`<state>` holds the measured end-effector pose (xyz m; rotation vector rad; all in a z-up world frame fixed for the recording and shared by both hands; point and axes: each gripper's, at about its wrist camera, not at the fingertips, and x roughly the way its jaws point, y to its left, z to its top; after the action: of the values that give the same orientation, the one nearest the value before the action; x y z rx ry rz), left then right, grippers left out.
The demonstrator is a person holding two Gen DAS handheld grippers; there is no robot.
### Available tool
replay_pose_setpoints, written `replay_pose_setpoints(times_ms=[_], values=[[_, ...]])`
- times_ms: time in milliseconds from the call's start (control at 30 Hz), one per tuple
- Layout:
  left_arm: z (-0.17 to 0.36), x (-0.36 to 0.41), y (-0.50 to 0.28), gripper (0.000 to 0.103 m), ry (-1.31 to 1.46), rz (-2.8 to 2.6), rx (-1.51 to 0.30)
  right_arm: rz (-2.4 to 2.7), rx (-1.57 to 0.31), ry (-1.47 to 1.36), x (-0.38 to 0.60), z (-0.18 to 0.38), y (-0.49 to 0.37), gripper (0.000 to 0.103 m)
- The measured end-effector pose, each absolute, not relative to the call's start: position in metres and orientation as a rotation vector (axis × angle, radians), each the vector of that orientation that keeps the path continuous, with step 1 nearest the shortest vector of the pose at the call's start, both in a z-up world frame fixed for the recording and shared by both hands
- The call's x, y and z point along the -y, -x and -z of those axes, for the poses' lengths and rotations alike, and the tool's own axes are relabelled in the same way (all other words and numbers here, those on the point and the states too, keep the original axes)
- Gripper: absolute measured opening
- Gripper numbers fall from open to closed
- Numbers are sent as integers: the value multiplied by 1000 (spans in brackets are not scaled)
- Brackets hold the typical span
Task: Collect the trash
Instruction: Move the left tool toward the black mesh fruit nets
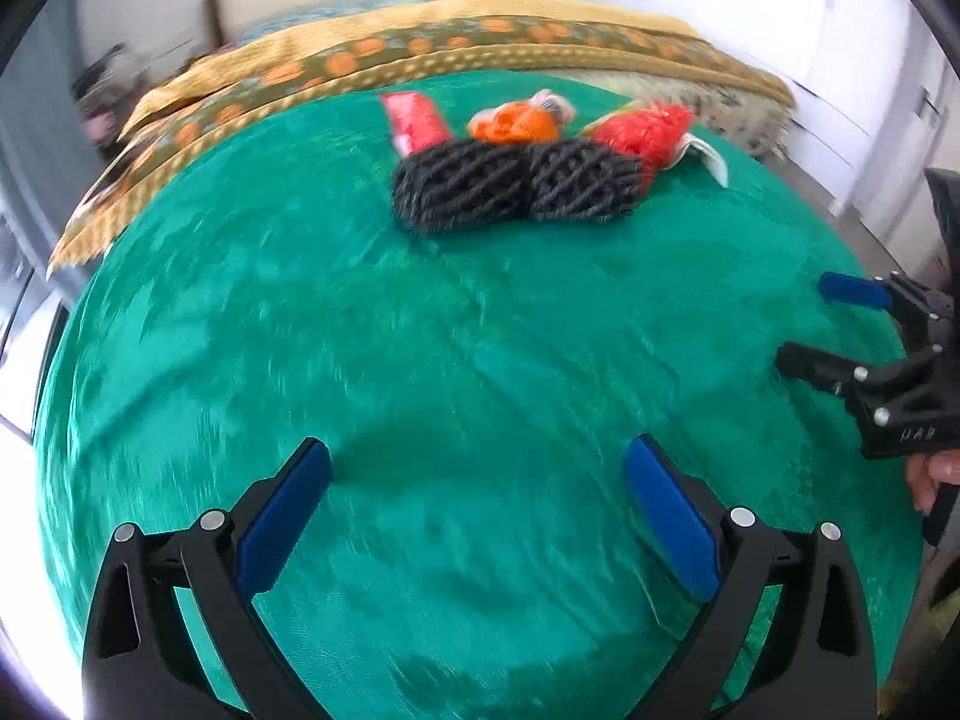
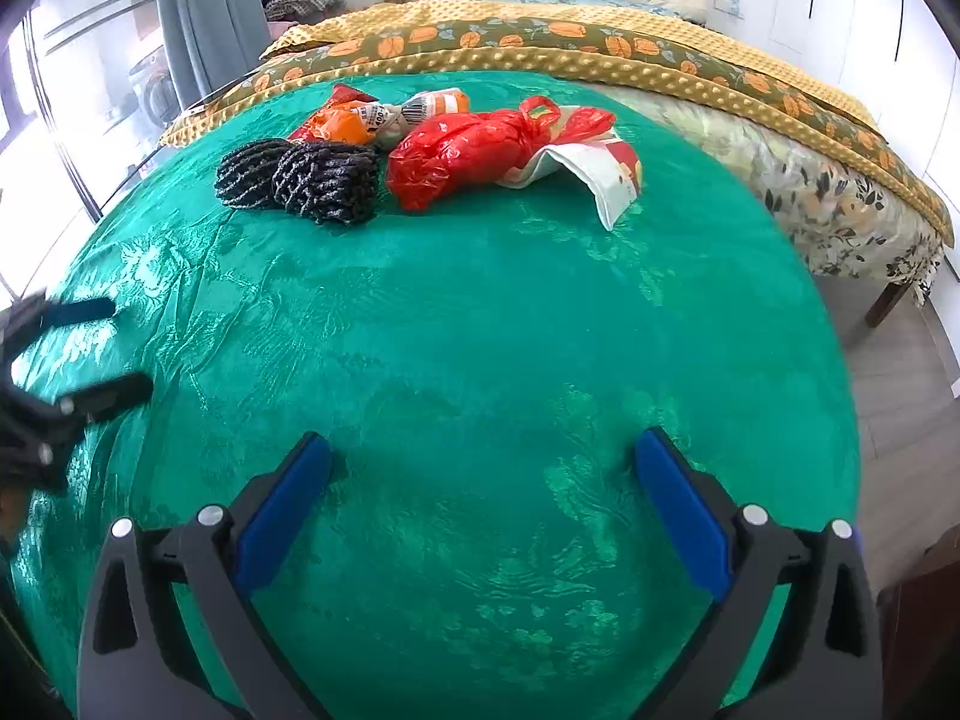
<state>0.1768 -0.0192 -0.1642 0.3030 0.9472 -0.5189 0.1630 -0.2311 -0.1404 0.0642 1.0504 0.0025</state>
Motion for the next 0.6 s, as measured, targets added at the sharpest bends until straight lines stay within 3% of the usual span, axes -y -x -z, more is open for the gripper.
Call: replay_pose_setpoints(times_ms=[233,600], values=[[128,41,-236,98,-304,585,-831,4,-1052,-55,230,141,-164,98],[145,77,-269,98,-306,729,-874,5,-1052,-54,229,141,-164,98]])
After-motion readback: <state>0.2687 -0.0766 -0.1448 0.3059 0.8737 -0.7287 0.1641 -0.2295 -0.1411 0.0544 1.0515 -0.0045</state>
